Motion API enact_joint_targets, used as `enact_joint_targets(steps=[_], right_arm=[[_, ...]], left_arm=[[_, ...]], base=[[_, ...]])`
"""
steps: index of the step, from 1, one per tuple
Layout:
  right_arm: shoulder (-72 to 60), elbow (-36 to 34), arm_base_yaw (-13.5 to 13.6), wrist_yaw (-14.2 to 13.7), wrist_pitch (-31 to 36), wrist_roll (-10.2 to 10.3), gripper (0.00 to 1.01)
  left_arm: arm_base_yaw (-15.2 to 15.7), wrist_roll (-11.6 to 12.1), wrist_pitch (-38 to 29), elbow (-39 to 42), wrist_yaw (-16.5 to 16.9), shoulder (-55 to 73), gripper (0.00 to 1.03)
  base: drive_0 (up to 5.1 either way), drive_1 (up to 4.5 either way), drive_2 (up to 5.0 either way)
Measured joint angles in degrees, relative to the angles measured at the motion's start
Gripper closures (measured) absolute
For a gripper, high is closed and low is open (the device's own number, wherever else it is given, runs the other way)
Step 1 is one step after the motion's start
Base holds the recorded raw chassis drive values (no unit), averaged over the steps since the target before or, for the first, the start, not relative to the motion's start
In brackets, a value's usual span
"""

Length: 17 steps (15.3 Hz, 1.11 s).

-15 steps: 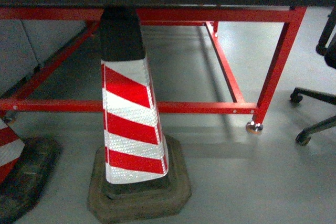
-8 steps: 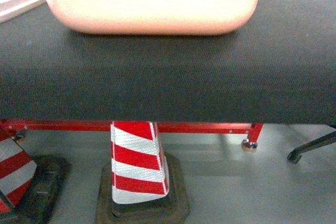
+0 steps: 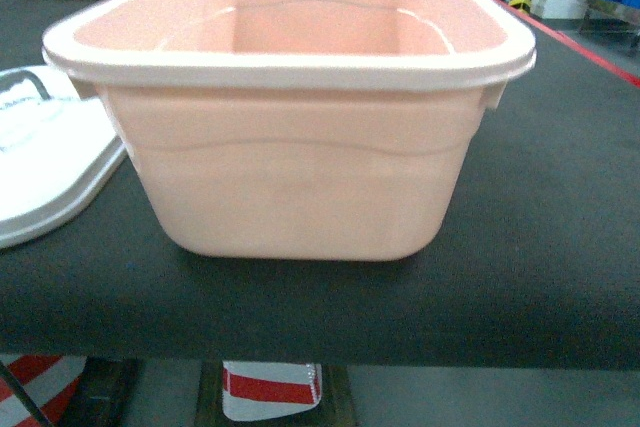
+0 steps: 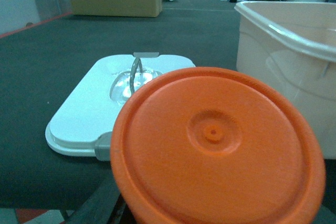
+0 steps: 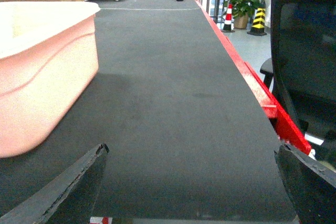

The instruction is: Pick capacitor and pack into box

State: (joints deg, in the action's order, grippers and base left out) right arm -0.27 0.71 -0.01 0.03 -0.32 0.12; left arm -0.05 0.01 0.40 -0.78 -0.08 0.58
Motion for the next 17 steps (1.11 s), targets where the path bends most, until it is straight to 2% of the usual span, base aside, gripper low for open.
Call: enact_joint_targets(steps=[17], right_arm=[[0.0, 0.0, 0.0, -0.02, 0.0, 0.02, 0.03]], left_arm=[[0.0, 0.02, -0.04, -0.02, 0.07, 0.0, 0.59]], base=[[0.0, 0.0, 0.0]])
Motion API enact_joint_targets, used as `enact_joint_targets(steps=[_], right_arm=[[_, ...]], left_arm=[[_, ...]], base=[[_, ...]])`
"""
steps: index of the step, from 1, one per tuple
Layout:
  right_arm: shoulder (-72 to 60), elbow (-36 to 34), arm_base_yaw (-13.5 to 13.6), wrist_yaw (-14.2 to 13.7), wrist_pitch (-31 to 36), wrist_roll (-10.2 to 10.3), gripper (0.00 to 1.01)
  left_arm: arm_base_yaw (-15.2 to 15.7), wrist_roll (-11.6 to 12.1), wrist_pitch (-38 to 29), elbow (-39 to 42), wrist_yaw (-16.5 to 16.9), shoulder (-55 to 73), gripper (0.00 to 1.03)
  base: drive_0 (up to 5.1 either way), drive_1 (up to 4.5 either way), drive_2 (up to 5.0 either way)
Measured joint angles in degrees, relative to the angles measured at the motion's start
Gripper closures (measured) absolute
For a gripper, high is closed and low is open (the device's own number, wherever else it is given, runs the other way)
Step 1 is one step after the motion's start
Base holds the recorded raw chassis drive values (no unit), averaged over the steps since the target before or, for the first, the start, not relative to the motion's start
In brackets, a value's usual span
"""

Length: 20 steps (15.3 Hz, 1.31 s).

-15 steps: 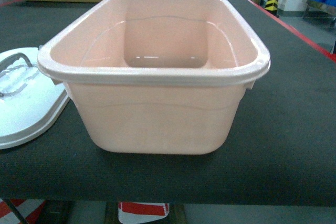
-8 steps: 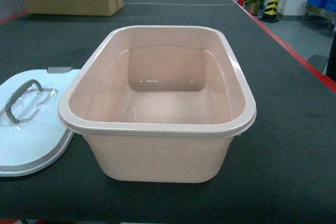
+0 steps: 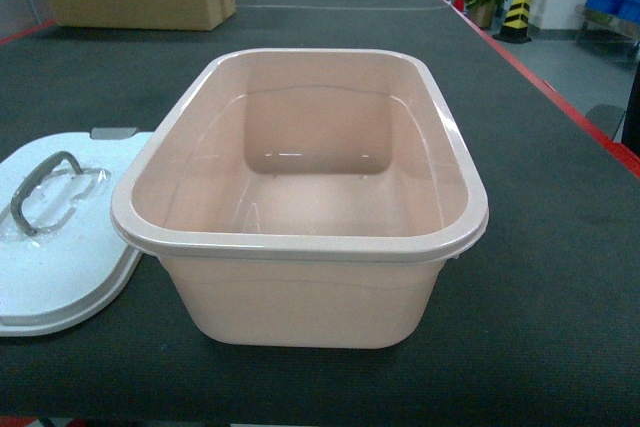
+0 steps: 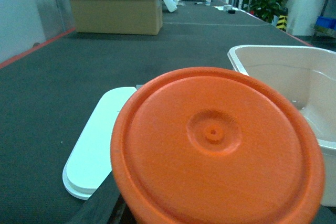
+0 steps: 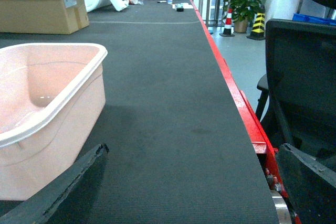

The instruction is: Pick capacitor and pack into box

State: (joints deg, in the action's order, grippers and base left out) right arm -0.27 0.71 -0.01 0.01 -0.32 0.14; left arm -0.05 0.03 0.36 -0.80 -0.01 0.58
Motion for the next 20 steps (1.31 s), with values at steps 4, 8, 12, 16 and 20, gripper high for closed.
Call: enact_joint_targets(steps=[4, 8, 12, 16, 20], right_arm=[[0.0, 0.0, 0.0, 0.0, 0.0, 0.0, 0.03], [0.0, 0.0, 0.0, 0.0, 0.0, 0.0, 0.03], [0.0, 0.0, 0.0, 0.0, 0.0, 0.0, 0.03], [0.0, 0.0, 0.0, -0.02, 0.02, 0.0, 0.03], [0.0, 0.0, 0.0, 0.0, 0.0, 0.0, 0.03]], left_arm=[[-10.88, 3.58, -27.02, -1.44, -14.58, 26.88, 0.59], [-22.56, 8.0, -60.46, -20.09, -20.79, 66.38, 0.59], [-30.29, 7.67, -59.45, -39.65, -21.92, 96.13, 0.54], [-26.88, 5.9, -58.31, -40.52, -22.86, 97.92, 0.05], [-8.02, 6.08, -57.16, -32.61, -14.25, 83.03, 0.05]], base=[[0.0, 0.0, 0.0], [0.0, 0.0, 0.0], [0.0, 0.0, 0.0], [0.0, 0.0, 0.0], [0.0, 0.0, 0.0]])
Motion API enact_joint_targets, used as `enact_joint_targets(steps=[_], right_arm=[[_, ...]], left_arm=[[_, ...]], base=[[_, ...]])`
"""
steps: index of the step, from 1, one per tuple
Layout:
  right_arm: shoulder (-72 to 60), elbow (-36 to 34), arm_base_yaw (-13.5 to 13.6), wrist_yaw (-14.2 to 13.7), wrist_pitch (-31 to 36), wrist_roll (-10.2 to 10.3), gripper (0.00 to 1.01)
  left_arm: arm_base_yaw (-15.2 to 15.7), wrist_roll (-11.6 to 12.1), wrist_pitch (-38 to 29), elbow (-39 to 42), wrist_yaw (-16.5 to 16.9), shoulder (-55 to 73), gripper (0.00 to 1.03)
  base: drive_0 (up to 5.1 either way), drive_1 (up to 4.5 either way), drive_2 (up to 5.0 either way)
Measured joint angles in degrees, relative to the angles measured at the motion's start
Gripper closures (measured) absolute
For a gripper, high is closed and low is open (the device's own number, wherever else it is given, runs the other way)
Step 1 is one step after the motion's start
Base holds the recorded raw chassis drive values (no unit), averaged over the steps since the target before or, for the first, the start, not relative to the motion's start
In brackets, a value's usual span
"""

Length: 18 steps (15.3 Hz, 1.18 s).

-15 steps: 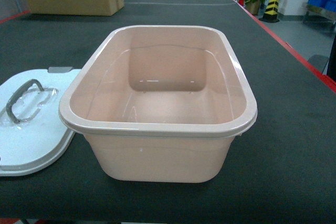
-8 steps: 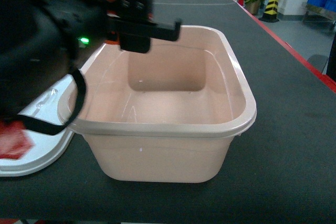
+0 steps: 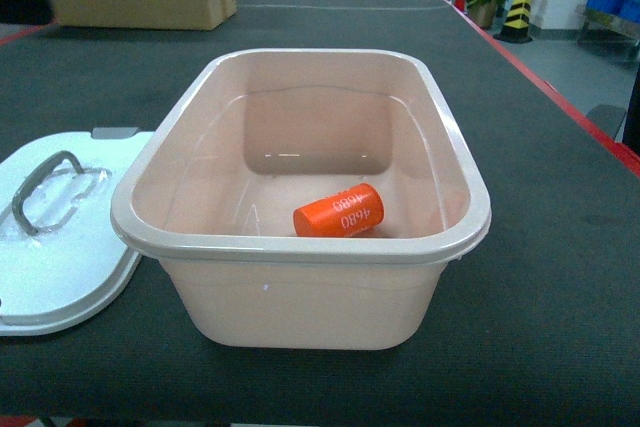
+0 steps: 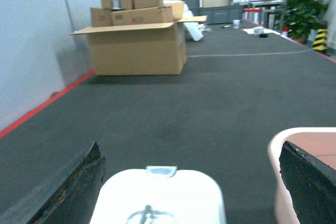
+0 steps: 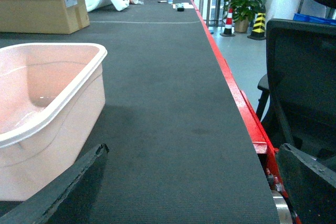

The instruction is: Pick capacitor and pack into box

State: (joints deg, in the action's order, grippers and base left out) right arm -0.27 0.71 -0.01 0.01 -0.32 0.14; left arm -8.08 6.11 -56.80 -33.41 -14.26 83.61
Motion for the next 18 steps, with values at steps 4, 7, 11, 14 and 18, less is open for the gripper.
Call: enact_joint_targets(steps=[4, 7, 11, 14, 18], right_arm=[[0.0, 0.0, 0.0, 0.0, 0.0, 0.0, 0.03], [0.0, 0.0, 0.0, 0.0, 0.0, 0.0, 0.03], [0.0, 0.0, 0.0, 0.0, 0.0, 0.0, 0.03], [0.0, 0.0, 0.0, 0.0, 0.0, 0.0, 0.03], [0.0, 0.0, 0.0, 0.0, 0.0, 0.0, 0.03]], left_arm=[[15.12, -0.28, -4.94, -1.62, 7.08, 17.27, 0.05], [15.63, -0.26, -4.33, -10.78, 9.94, 34.99, 0.05], [14.67, -0.26, -1.16, -16.81, 9.86, 43.6, 0.17], [14.53, -0.22, -1.55, -17.42, 9.57, 43.74, 0.5], [14.67, -0.17, -1.01, -17.38, 9.55, 43.41, 0.96]], base=[[0.0, 0.0, 0.0], [0.0, 0.0, 0.0], [0.0, 0.0, 0.0], [0.0, 0.0, 0.0], [0.0, 0.0, 0.0]])
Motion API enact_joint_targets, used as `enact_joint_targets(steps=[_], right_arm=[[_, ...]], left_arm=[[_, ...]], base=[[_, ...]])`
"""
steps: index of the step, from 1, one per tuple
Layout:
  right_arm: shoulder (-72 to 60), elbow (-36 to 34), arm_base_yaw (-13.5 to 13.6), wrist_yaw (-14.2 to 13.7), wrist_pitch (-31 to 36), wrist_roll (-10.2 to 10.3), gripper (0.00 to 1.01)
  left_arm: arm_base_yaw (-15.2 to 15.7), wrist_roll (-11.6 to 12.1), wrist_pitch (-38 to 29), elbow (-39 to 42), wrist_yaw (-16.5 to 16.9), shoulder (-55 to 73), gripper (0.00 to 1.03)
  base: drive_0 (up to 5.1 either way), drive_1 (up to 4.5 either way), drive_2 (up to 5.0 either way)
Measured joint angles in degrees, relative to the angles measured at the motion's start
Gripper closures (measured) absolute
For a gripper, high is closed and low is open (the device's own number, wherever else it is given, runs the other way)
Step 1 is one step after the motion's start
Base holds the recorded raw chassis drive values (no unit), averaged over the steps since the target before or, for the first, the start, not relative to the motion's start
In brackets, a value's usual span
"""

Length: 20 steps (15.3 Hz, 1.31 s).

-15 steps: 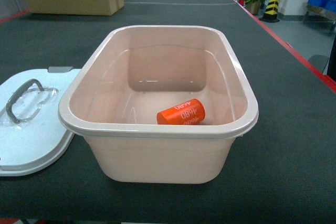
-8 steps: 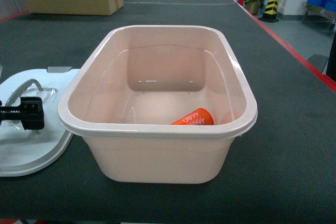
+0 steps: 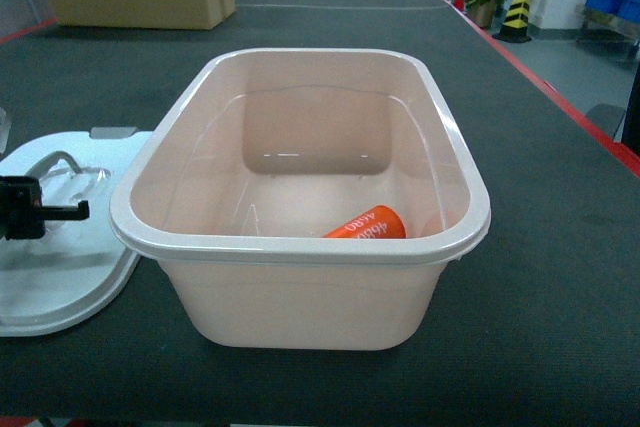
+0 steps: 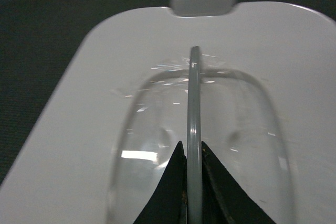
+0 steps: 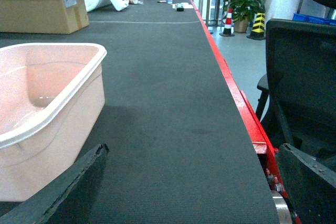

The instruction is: Pick capacitor and pack into box

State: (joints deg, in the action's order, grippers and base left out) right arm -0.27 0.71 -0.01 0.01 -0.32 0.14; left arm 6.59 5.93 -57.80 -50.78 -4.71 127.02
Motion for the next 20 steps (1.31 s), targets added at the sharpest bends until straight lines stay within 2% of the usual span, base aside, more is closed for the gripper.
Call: enact_joint_targets(steps=[1, 4, 6, 7, 8, 11, 13, 15, 17, 20], right_arm=[[0.0, 0.0, 0.0, 0.0, 0.0, 0.0, 0.03], [0.0, 0.0, 0.0, 0.0, 0.0, 0.0, 0.03], [0.0, 0.0, 0.0, 0.0, 0.0, 0.0, 0.03], [0.0, 0.0, 0.0, 0.02, -0.02, 0.0, 0.03], [0.0, 0.0, 0.0, 0.02, 0.0, 0.0, 0.03], [0.0, 0.0, 0.0, -0.02, 0.0, 0.0, 0.03], [0.0, 0.0, 0.0, 0.0, 0.0, 0.0, 0.03], [0.0, 0.0, 0.0, 0.0, 0.0, 0.0, 0.03], [0.0, 0.0, 0.0, 0.0, 0.0, 0.0, 0.03], [0.0, 0.0, 0.0, 0.0, 0.0, 0.0, 0.03]], left_arm=[[-0.11, -0.15, 1.27, 0.26, 0.26, -1.07, 1.01], [1.22, -2.34, 5.38, 0.48, -0.15, -8.52, 1.01], [2.56, -2.78, 9.73, -0.22, -0.55, -18.25, 1.01], [2.4, -2.64, 12.55, -1.07, -1.55, -23.78, 1.01], [0.96, -2.6, 15.65, -1.64, -2.25, -28.76, 1.01], [-9.97, -2.91, 21.42, -2.25, -7.8, -41.07, 1.01], [-19.02, -3.17, 21.84, -2.43, -14.1, -43.17, 1.01], [-26.18, -4.15, 21.81, -2.93, -19.76, -40.72, 1.01], [-32.52, -4.94, 21.75, -5.09, -22.53, -35.32, 1.01], [-39.08, -5.92, 22.84, -7.98, -24.98, -29.38, 1.01]], base=[[0.0, 0.0, 0.0], [0.0, 0.0, 0.0], [0.0, 0.0, 0.0], [0.0, 0.0, 0.0], [0.0, 0.0, 0.0], [0.0, 0.0, 0.0], [0.0, 0.0, 0.0], [0.0, 0.0, 0.0], [0.0, 0.0, 0.0], [0.0, 0.0, 0.0]])
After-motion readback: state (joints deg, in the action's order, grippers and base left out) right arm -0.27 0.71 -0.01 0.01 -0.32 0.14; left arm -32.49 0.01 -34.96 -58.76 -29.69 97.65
